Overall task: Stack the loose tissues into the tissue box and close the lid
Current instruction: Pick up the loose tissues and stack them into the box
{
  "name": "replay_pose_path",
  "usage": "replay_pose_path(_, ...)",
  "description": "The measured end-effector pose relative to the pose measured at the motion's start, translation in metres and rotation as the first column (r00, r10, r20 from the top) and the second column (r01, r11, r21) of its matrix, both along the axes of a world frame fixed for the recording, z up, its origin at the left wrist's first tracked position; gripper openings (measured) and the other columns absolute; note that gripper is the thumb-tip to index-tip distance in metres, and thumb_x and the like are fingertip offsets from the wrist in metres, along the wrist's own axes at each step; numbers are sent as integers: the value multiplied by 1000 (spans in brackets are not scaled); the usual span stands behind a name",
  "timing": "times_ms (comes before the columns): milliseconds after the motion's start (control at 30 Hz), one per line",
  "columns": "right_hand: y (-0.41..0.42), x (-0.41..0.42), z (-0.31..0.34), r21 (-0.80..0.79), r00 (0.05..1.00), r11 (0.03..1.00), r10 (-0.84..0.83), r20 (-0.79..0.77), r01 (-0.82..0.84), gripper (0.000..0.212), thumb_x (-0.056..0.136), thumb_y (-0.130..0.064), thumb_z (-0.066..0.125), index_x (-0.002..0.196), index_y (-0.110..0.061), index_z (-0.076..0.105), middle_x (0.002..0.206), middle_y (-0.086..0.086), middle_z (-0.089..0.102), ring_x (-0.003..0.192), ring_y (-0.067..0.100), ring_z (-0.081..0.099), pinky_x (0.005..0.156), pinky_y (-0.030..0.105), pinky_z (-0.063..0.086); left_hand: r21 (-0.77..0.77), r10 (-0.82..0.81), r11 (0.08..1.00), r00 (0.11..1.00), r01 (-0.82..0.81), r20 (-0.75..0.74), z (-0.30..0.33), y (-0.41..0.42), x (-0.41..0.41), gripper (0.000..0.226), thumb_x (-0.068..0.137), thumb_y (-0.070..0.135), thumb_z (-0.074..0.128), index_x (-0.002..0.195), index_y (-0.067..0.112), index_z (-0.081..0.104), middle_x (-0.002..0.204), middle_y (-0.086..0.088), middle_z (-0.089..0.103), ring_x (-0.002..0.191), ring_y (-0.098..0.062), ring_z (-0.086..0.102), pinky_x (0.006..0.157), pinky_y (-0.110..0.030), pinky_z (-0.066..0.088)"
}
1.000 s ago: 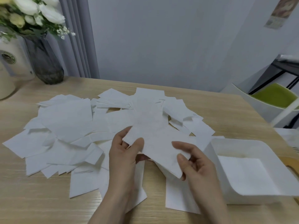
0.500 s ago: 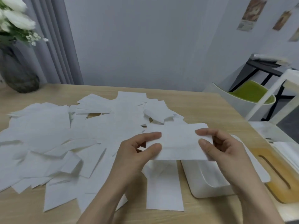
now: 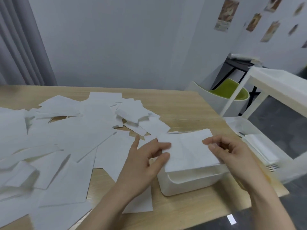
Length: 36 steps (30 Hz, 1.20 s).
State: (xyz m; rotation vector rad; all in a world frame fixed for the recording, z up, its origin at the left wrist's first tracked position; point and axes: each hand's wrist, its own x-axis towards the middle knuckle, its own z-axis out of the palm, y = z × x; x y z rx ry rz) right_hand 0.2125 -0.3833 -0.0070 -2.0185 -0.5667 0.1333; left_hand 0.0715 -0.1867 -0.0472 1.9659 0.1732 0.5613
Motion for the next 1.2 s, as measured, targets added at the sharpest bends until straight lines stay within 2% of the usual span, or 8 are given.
replay_pose_path(100, -7, 2, -6, -116, 993, 992, -40, 107, 52, 28, 89, -18, 65, 85, -45, 72, 78, -10, 61, 93, 15, 54, 85, 36, 42, 200, -33, 980, 997, 20, 63, -10, -3, 7, 38, 93, 52, 41, 115, 35, 66, 85, 14, 70, 118, 21, 45, 116, -18, -16)
replay_pose_path(167, -8, -1, -6, -181, 975, 979, -52, 217, 93, 28, 86, -21, 68, 78, -48, 71, 81, -18, 63, 100, -2, 48, 93, 35, 29, 367, -38, 930, 995, -1, 97, -13, -1, 11, 37, 96, 47, 40, 114, 31, 68, 86, 19, 71, 129, 22, 31, 119, -30, -14)
replay_pose_path(267, -8, -6, -7, -236, 945, 965, -30, 325, 112, 30, 86, -19, 69, 75, -47, 67, 87, -25, 64, 101, -22, 36, 92, 22, 14, 542, -55, 840, 992, -13, 109, -14, 1, 14, 33, 99, 39, 42, 109, 29, 71, 84, 20, 72, 132, 2, 42, 120, -44, -3)
replay_pose_path(367, -12, -2, -14, -268, 925, 957, 3, 379, 107, 28, 86, -15, 69, 78, -42, 69, 81, -24, 61, 103, -25, 32, 104, 28, 10, 641, -75, 767, 992, -5, 98, -11, 4, 15, 33, 98, 36, 42, 104, 28, 74, 86, 18, 73, 125, -3, 49, 119, -46, 6)
replay_pose_path(600, -17, 5, -25, -297, 928, 951, 36, 371, 82, 26, 82, -23, 73, 80, -48, 69, 91, -29, 61, 109, -8, 43, 111, 25, -10, 756, -125, 648, 992, 89, -10, -5, 6, 20, 36, 97, 34, 39, 89, 30, 74, 76, 20, 69, 108, -6, 57, 113, -36, 14)
replay_pose_path(833, -14, 4, -22, -279, 914, 955, 22, 405, 101, 25, 89, -13, 66, 83, -37, 73, 80, -19, 57, 103, -34, 25, 106, 15, -19, 773, -148, 594, 974, 226, -170, 2, 7, 25, 59, 98, 43, 20, 82, 24, 74, 71, 11, 60, 99, 1, 45, 110, -18, -11)
replay_pose_path(1033, -17, 11, -22, -463, 866, 878, 137, 481, 118, 23, 90, -19, 64, 86, -41, 72, 76, -28, 59, 100, -3, 48, 104, 16, -23, 765, -145, 589, 965, 260, -217, -1, 11, 29, 47, 97, 42, 31, 63, 26, 60, 66, 12, 48, 85, -1, 45, 116, -32, 3)
replay_pose_path(1200, -19, 12, -27, -484, 840, 866, 168, 516, 125, 11, 89, -35, 64, 85, -41, 73, 76, -24, 58, 97, 4, 48, 110, 29, -14, 762, -160, 604, 972, 232, -169, -3, 12, 29, 41, 96, 40, 36, 57, 30, 47, 61, 12, 44, 77, -1, 42, 114, -39, 14)
